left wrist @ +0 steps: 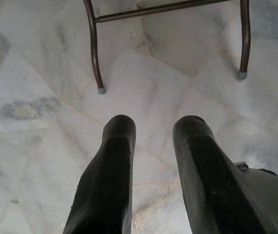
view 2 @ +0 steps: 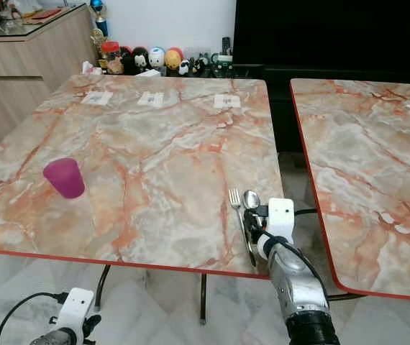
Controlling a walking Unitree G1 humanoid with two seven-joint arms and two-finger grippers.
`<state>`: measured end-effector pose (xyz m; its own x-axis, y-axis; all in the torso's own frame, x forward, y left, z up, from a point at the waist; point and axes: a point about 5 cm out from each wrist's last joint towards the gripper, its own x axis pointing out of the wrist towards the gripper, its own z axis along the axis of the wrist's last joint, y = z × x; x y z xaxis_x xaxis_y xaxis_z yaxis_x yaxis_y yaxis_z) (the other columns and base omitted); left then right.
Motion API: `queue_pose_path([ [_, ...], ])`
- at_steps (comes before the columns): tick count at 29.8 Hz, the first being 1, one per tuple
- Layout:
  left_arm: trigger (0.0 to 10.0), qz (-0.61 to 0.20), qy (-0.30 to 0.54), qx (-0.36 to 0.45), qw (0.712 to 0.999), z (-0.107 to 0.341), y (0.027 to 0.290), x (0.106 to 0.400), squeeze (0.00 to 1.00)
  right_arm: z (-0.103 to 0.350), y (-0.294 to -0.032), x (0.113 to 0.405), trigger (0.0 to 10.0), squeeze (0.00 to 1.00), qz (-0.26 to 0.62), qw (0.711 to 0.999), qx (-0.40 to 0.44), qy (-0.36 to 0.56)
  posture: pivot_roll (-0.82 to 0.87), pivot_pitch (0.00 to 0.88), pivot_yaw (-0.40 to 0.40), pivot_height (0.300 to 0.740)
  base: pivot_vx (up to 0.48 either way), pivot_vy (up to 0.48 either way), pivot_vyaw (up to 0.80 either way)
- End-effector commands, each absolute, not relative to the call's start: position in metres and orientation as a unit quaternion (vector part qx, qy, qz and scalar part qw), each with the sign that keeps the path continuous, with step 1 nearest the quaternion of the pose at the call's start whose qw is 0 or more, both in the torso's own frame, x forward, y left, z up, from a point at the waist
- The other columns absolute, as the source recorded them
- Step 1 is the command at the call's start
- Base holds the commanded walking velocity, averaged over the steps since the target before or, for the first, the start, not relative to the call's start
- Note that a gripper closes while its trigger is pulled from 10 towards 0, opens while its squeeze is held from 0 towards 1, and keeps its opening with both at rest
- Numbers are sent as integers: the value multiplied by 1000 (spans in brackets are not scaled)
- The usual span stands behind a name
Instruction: Setting the table
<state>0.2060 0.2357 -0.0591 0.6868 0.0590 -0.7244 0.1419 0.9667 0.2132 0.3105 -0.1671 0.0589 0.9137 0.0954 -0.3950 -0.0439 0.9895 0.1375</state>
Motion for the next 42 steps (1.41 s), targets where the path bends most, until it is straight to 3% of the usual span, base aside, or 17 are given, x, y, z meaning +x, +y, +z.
queue_pose_path([
  [1, 10000, -20, 411, 126, 903, -63, 239, 199, 0, 58, -168, 311, 10000, 0, 35, 975, 66, 211, 49, 10, 22, 740, 0, 0, 0],
  [6, 10000, -20, 411, 125, 903, -63, 239, 198, 0, 51, -165, 308, 9725, 0, 43, 970, 72, 229, 49, 10, 22, 740, 0, 0, 0],
  [7, 10000, -20, 411, 125, 903, -63, 239, 198, 0, 51, -165, 308, 2588, 0, 42, 970, 70, 231, 49, 10, 22, 740, 0, 0, 0],
  [8, 10000, -20, 411, 125, 903, -63, 239, 198, 0, 50, -166, 308, 980, 0, 41, 969, 70, 232, 49, 10, 22, 740, 0, 0, 0],
  [9, 10000, -20, 411, 125, 903, -63, 239, 198, 0, 49, -166, 307, 0, 0, 41, 969, 70, 233, 49, 10, 22, 740, 0, 0, 0],
  [38, 10000, -25, 416, 121, 901, -64, 238, 197, 0, 45, -162, 302, 0, 0, 51, 968, 65, 239, 50, 11, 18, 740, 0, 0, 0],
  [42, 10000, -24, 417, 121, 900, -65, 238, 196, 0, 52, -170, 306, 0, 0, 13, 978, 56, 203, 51, 11, 17, 740, 0, 0, 0],
])
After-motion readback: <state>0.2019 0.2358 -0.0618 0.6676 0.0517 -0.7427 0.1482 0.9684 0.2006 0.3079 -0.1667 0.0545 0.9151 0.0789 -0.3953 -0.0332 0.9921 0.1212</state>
